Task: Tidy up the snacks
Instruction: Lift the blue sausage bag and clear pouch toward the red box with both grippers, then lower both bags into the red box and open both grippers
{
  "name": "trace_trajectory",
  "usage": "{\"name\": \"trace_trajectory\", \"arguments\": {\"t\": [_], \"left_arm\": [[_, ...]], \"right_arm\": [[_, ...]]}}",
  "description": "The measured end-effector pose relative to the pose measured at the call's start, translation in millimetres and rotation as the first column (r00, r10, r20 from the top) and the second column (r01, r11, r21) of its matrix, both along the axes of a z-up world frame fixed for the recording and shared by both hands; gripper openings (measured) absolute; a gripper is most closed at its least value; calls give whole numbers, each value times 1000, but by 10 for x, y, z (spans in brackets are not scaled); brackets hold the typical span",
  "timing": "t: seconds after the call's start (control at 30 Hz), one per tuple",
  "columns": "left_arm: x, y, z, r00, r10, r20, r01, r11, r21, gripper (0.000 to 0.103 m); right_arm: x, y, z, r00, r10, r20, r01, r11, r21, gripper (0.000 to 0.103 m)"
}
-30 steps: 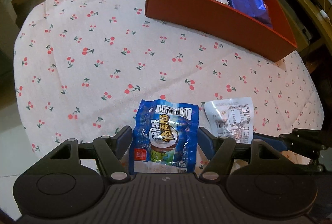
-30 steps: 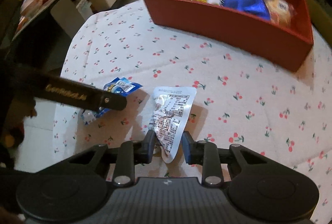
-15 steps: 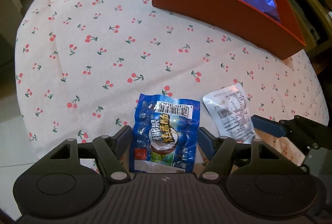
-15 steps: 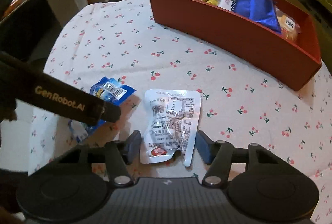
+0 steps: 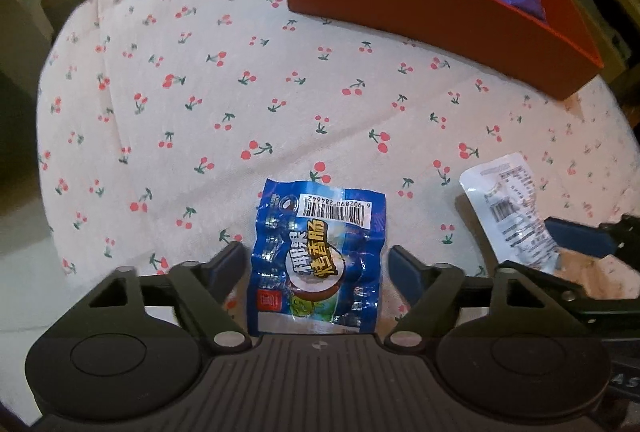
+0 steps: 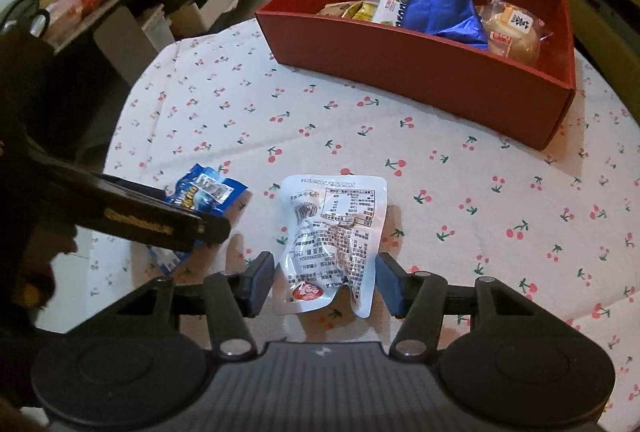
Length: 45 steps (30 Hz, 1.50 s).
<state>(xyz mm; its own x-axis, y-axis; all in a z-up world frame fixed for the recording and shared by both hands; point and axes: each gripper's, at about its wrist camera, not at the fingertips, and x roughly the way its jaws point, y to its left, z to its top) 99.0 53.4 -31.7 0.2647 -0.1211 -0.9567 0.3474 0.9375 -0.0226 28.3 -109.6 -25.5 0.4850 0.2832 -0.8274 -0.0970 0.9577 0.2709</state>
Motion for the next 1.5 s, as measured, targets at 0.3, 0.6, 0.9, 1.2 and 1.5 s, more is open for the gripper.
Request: {"name": "trace_trajectory", "arguments": {"t": [0.3,0.6,0.9,1.2,1.5], "left_arm": [[-183,-239,41,997,-43,67,38,997,69,74],[-212,-515,140,988,-82,130,74,995,69,74],[-139,-610,238,983,-75,170,66,996,55,74],[-97,-698,410,973,-61,224,53,998,40,74],[42,-811,586,956,-44,290,37,999,29,74]], "right_arm": [[6,-195,46,999,-31,34,31,1000,0,65],[51,-285,81,996,-64,69,67,997,-42,65],[114,-417,160,989,-105,101,109,994,-29,65],[188,-527,292,978,-149,145,151,988,-5,65],[318,-634,446,962,-188,198,190,982,10,65]]}}
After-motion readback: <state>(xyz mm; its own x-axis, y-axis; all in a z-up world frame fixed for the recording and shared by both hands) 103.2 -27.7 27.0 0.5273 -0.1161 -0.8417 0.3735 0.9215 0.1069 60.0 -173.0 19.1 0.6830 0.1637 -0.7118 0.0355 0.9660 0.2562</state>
